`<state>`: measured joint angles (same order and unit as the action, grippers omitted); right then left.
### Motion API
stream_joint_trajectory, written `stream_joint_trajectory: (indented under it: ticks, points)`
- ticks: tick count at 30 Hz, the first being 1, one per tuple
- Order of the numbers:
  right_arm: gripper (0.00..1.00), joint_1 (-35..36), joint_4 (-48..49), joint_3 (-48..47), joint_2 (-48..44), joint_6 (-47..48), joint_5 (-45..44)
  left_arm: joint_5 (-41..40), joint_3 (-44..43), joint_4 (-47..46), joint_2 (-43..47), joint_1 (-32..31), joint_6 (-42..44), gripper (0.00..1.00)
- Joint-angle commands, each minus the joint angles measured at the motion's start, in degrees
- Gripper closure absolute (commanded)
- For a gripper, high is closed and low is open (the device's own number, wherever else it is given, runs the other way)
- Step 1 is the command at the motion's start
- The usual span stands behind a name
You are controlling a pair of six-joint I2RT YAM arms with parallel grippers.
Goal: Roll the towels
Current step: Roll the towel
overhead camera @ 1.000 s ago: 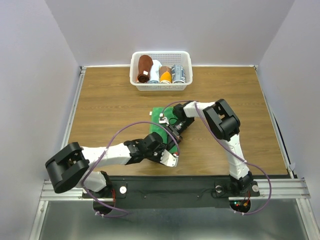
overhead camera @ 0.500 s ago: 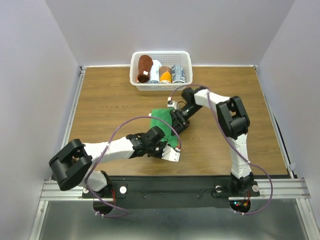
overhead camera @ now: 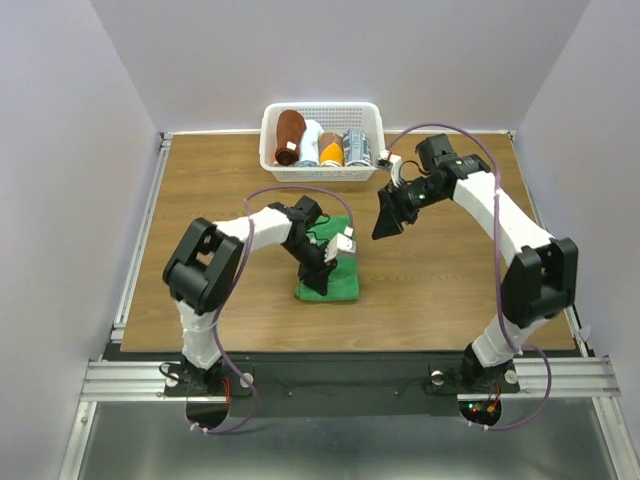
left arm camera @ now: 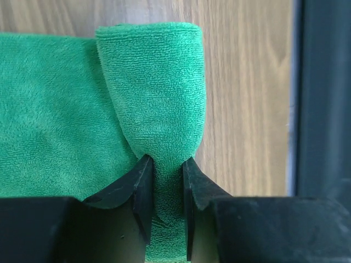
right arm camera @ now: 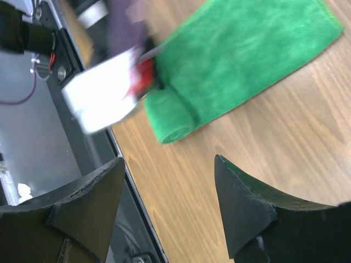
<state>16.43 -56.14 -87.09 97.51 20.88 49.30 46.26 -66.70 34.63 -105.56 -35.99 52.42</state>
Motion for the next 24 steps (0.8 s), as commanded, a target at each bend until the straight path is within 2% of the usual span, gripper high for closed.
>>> stream_joint_trajectory:
  ticks: [1, 3, 6, 7, 8, 12, 15, 16, 19, 24]
  points:
    - [0.29, 1.15, 3.4, 4.19, -5.91, 2.75, -2.45, 4.71, -5.35, 14.32, -11.57, 4.52, 4.62, 0.95]
    - [0.29, 4.47, 4.72, 5.43, -7.33, 3.02, -4.55, 5.07, -8.26, 17.11, -15.01, 5.57, 5.14, 0.95]
    - [0.29, 12.73, 8.66, 9.38, -9.36, 3.11, -12.54, 6.03, -13.62, 21.34, -20.73, 7.68, 6.46, 0.93]
    - [0.29, 14.84, 10.33, 10.52, -9.62, 2.94, -17.61, 6.12, -16.16, 22.4, -23.0, 8.03, 6.98, 0.93]
    - [0.29, 19.04, 13.65, 12.89, -9.89, 2.85, -19.75, 6.12, -17.32, 23.28, -23.98, 8.65, 7.51, 0.92]
    - [0.29, 27.4, 23.07, 18.25, -9.28, 3.54, -32.12, 4.72, -21.71, 26.18, -27.41, 9.44, 7.78, 0.91]
    - [0.28, 32.59, 30.81, 22.3, -8.14, 5.74, -37.94, 4.45, -23.56, 26.8, -28.91, 9.97, 7.69, 0.91]
    - [0.28, 33.92, 33.7, 22.84, -7.61, 7.05, -41.7, 4.37, -24.09, 26.8, -29.52, 10.06, 7.69, 0.9]
    - [0.28, 37.18, 37.41, 25.03, -5.68, 8.82, -45.77, 4.36, -24.71, 27.07, -30.4, 10.24, 7.69, 0.89]
    - [0.27, 39.91, 44.01, 27.85, -3.21, 11.02, -47.98, 4.8, -24.97, 26.8, -30.85, 10.32, 7.69, 0.88]
